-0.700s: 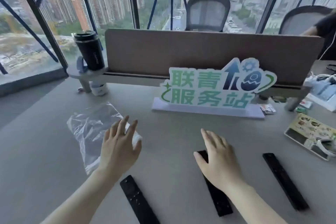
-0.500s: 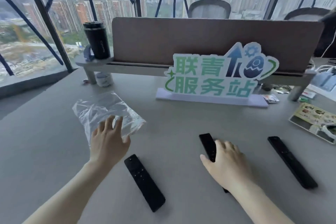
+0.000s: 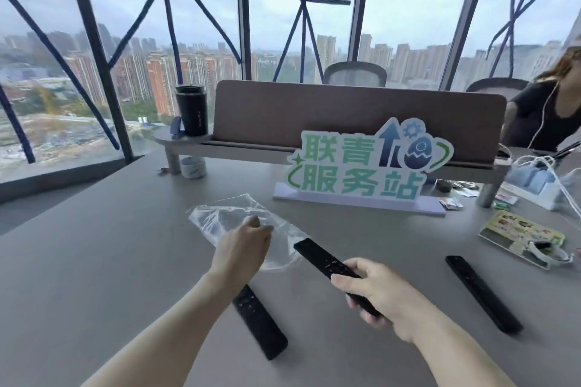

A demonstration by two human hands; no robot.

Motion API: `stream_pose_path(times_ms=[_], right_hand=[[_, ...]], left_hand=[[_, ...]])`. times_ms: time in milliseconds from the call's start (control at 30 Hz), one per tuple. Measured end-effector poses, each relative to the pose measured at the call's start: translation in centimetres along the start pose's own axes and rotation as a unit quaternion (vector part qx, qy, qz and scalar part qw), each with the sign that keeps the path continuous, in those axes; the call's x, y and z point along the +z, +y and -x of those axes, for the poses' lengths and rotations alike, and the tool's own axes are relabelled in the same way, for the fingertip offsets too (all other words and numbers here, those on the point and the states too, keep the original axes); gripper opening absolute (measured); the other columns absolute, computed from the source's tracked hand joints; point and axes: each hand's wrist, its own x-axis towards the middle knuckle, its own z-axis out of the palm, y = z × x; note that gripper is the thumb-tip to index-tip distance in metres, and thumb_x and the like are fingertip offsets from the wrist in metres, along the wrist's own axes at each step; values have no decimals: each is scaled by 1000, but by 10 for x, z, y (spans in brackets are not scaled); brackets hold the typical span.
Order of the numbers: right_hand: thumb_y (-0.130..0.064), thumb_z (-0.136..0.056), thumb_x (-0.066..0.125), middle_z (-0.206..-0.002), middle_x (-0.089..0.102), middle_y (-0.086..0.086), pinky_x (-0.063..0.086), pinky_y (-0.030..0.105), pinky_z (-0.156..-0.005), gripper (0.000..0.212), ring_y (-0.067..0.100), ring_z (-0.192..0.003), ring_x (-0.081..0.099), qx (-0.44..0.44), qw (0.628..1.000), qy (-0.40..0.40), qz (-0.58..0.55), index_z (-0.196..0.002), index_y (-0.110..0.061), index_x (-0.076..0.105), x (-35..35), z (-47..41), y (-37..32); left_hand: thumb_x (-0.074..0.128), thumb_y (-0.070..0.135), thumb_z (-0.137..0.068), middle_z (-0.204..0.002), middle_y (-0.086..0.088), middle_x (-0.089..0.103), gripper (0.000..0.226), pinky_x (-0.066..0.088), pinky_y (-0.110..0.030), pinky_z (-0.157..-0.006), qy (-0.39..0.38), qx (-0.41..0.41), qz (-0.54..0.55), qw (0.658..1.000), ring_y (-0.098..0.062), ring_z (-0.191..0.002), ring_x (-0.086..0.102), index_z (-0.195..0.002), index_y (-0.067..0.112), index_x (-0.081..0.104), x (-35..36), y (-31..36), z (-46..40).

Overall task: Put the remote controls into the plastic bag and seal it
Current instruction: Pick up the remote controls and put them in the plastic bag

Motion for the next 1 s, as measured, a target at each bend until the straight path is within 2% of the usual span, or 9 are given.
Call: stream_pose_path(times_ms=[133, 267, 333, 467, 567, 700, 833, 900, 1000], right_hand=[[-17, -91, 64, -67, 59, 5, 23, 16, -37, 6, 11, -38, 44, 22, 999, -13, -45, -96, -20, 62, 25, -22, -24], [-7, -98, 49, -102, 59, 13, 45, 31, -51, 28, 23, -64, 60, -30, 974, -20, -224, -118, -26, 53, 48, -45, -26], [5, -94, 44, -102, 59, 14, 52, 32, -57, 33, 24, -67, 62, -51, 970, 29, -235, -120, -11, 58, 48, -44, -15], [4, -84, 39, -77, 66, 10, 47, 29, -48, 30, 22, -48, 54, -47, 981, 174, -75, -90, -8, 65, 41, -25, 14], [-31, -83, 53, -62, 61, -2, 41, 28, -53, 21, 19, -50, 49, -38, 975, 129, 177, -69, -16, 57, 64, -4, 24], [-68, -72, 56, -96, 67, 1, 42, 34, -70, 49, 23, -84, 59, -64, 915, 94, 388, -84, -21, 55, 121, 0, 24], [-53, -75, 60, -116, 61, 5, 41, 34, -75, 51, 28, -106, 60, -67, 884, 98, 451, -108, -15, 56, 139, -9, 19], [-46, -80, 55, -104, 63, 5, 41, 34, -71, 31, 28, -94, 61, -61, 885, 66, 457, -93, -19, 52, 125, -6, 17], [-44, -81, 55, -70, 62, -1, 40, 30, -61, 23, 19, -61, 55, -49, 936, -12, 348, -76, -22, 49, 87, 11, 18]], left_hand=[[44, 29, -93, -86, -3, 57, 24, 45, -33, -56, 7, 6, 55, 998, -29, -72, 62, -95, 21, 67, -5, 30, 1], [46, 32, -92, -80, -2, 56, 24, 49, -37, -57, 17, -36, 106, 994, -28, -69, 57, -86, 20, 65, -6, 30, 2], [46, 31, -92, -78, -2, 55, 25, 42, -33, -53, 21, -47, 108, 993, -27, -68, 54, -77, 17, 62, -7, 27, 3], [47, 29, -91, -79, -4, 55, 24, 41, -33, -54, 20, -81, 104, 991, -28, -69, 54, -76, 17, 62, -6, 13, 11], [49, 31, -91, -90, -2, 61, 21, 45, -34, -60, 29, -102, 111, 988, -31, -75, 60, -88, 23, 68, -9, 3, 16], [56, 31, -89, -98, 0, 65, 20, 44, -33, -66, 23, -100, 129, 986, -30, -86, 62, -103, 30, 71, -18, -6, 17], [59, 31, -87, -86, -1, 63, 17, 47, -34, -65, 24, -104, 138, 985, -31, -77, 62, -97, 30, 73, -21, -19, 23], [60, 31, -87, -85, -1, 63, 18, 49, -35, -66, 25, -106, 140, 984, -31, -77, 63, -99, 31, 73, -21, -23, 24], [61, 31, -86, -87, -3, 64, 19, 52, -37, -70, 27, -104, 156, 982, -31, -77, 63, -101, 30, 73, -19, -27, 27]])
